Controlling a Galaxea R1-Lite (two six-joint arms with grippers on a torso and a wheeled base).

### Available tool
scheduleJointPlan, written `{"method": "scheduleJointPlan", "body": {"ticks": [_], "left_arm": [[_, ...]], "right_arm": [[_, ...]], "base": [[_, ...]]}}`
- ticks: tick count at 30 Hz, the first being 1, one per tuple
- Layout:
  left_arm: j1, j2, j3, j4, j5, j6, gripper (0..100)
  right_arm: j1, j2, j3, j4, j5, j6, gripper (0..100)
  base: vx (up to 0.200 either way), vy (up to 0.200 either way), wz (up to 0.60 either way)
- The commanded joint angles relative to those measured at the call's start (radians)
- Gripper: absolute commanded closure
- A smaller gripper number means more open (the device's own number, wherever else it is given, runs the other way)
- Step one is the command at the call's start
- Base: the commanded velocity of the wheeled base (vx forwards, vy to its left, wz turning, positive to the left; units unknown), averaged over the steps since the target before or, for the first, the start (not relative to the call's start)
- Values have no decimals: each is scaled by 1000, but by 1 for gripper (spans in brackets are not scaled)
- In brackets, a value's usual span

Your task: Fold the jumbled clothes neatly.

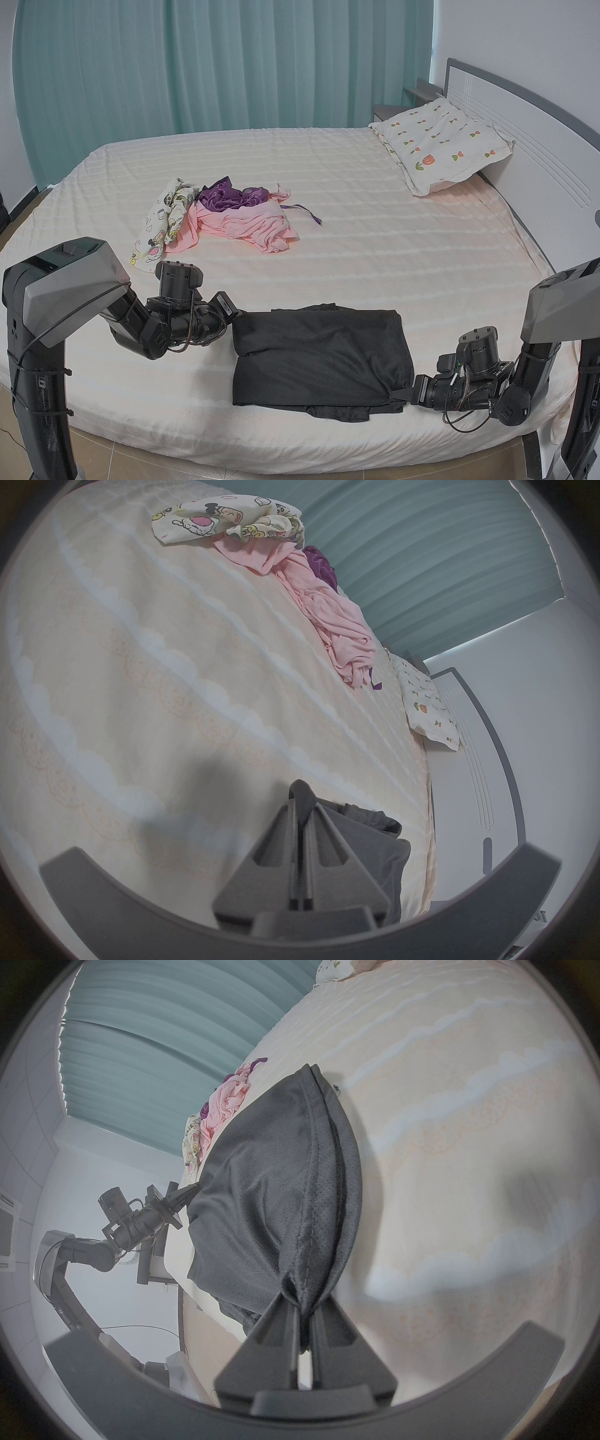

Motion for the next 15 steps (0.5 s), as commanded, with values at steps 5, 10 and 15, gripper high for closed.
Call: {"method": "scheduleJointPlan", "body": {"ticks": [5,10,15], "left_arm": [[12,17,-38,4,3,-3,100],[16,31,-67,8,7,-23,100],[18,48,-104,8,35,-30,100]], "right_arm": [[-1,-1,21,-1,0,-18,100],[1,2,25,-1,0,-26,100],[1,5,28,-2,0,-32,100]], "base": [[0,0,0],[0,0,0],[0,0,0]]}}
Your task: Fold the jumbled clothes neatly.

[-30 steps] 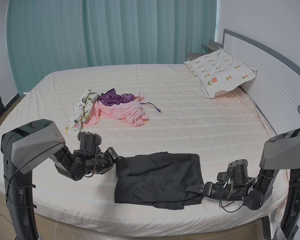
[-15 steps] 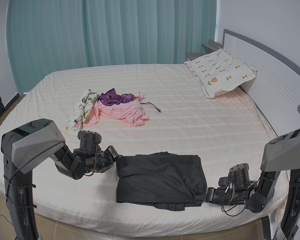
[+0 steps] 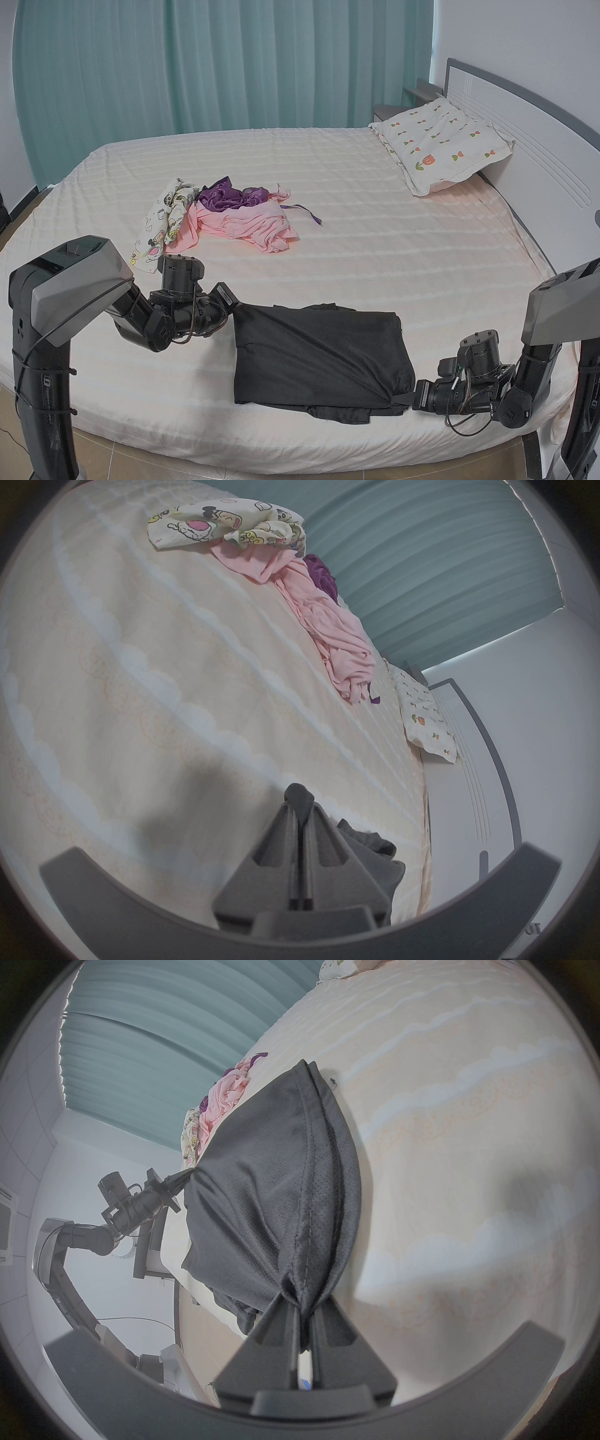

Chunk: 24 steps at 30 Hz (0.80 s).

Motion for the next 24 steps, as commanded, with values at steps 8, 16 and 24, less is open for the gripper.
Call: {"method": "scheduleJointPlan", "body": {"ticks": [8,16,24], "left_arm": [[6,33,-53,1,34,-1,100],[6,47,-56,1,34,-1,0],[1,39,-41,1,34,-1,0]], "right_arm": [[1,6,1,1,1,0,100],[2,9,0,-3,2,0,100],[1,10,-2,-12,4,1,100]], "base": [[0,0,0],[0,0,0],[0,0,0]]}}
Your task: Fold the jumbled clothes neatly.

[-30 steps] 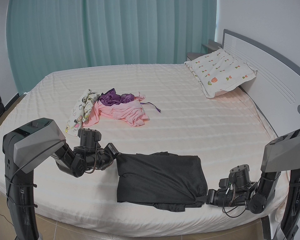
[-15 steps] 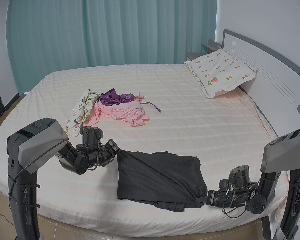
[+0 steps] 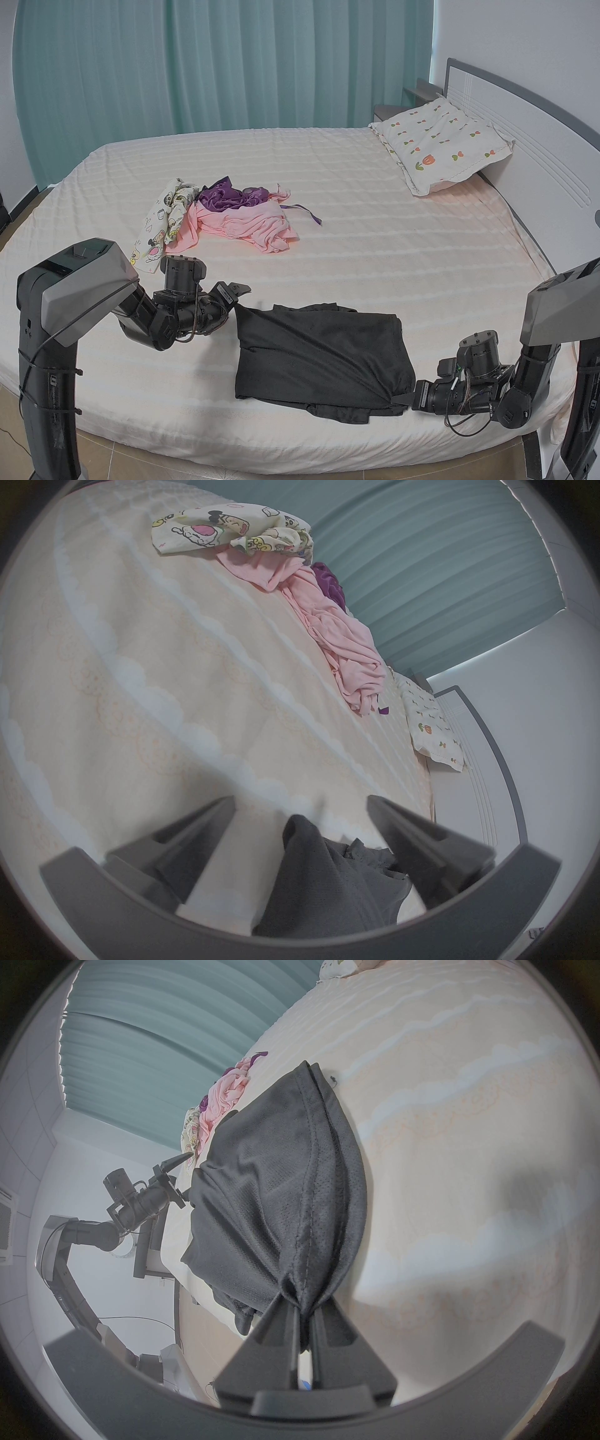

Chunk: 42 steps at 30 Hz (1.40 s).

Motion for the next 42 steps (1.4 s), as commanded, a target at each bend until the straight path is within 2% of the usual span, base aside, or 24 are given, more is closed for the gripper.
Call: {"method": "scheduleJointPlan", "body": {"ticks": [1,7,8,14,20,23,33,34,42], "left_arm": [[-1,-6,14,1,-1,0,0],[-12,-116,211,-13,-24,0,0],[-24,-135,255,-25,-36,2,0],[-75,-167,393,-114,-68,-2,0],[-116,-179,456,-123,-77,3,0],[-141,-199,484,-122,-85,3,0],[-161,-213,531,-110,-96,6,0],[-161,-214,531,-110,-97,6,100],[-161,-222,548,-110,-96,3,100]], "right_arm": [[0,3,1,-3,1,0,100],[6,4,2,-8,2,0,100],[6,4,-1,-8,2,2,0],[7,-13,13,-11,2,-1,0],[-8,-19,65,-146,-1,13,0],[-25,-13,76,-196,-1,16,0],[-128,-25,28,-198,-1,27,0],[-144,-22,18,-196,-1,25,0],[-184,-19,-171,-138,-2,33,0]], "base": [[0,0,0],[0,0,0],[0,0,0],[0,0,0],[0,0,0],[0,0,0],[0,0,0],[0,0,0],[0,0,0]]}}
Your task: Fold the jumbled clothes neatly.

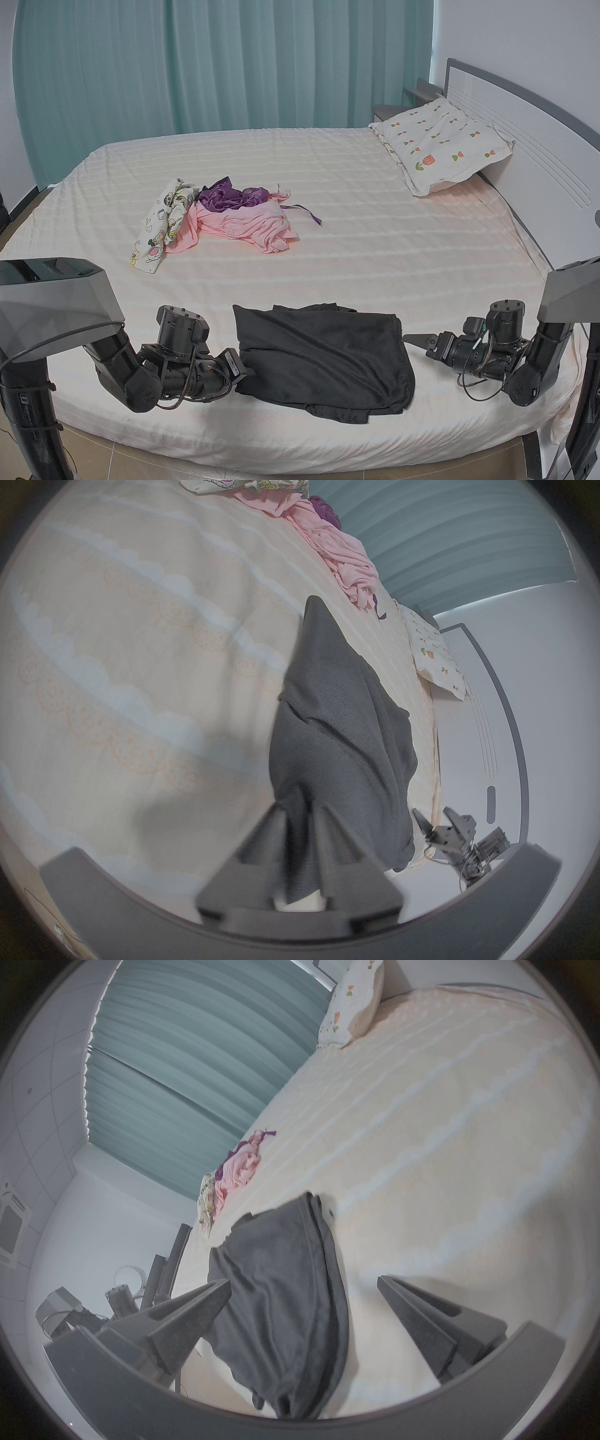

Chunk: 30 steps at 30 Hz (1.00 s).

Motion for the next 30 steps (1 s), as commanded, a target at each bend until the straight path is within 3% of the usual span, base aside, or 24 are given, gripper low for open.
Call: {"method": "scheduleJointPlan", "body": {"ticks": [1,3,6,11,25,26,30], "left_arm": [[-1,-12,33,-7,2,-2,100],[-1,-29,64,-13,2,-2,100],[-1,-43,90,-15,2,-4,100],[-1,-38,93,-20,2,0,100],[-2,-43,102,-20,4,-2,100],[-2,-43,104,-20,4,0,100],[-2,-44,107,-20,4,0,100]], "right_arm": [[-17,9,-150,88,-1,1,0],[-10,26,-256,226,1,3,0],[1,75,-377,317,2,13,0],[13,182,-514,333,-11,23,0],[27,214,-552,327,-8,24,0],[27,214,-552,326,-8,24,100],[24,202,-538,321,-8,27,100]], "base": [[0,0,0],[0,0,0],[0,0,0],[0,0,0],[0,0,0],[0,0,0],[0,0,0]]}}
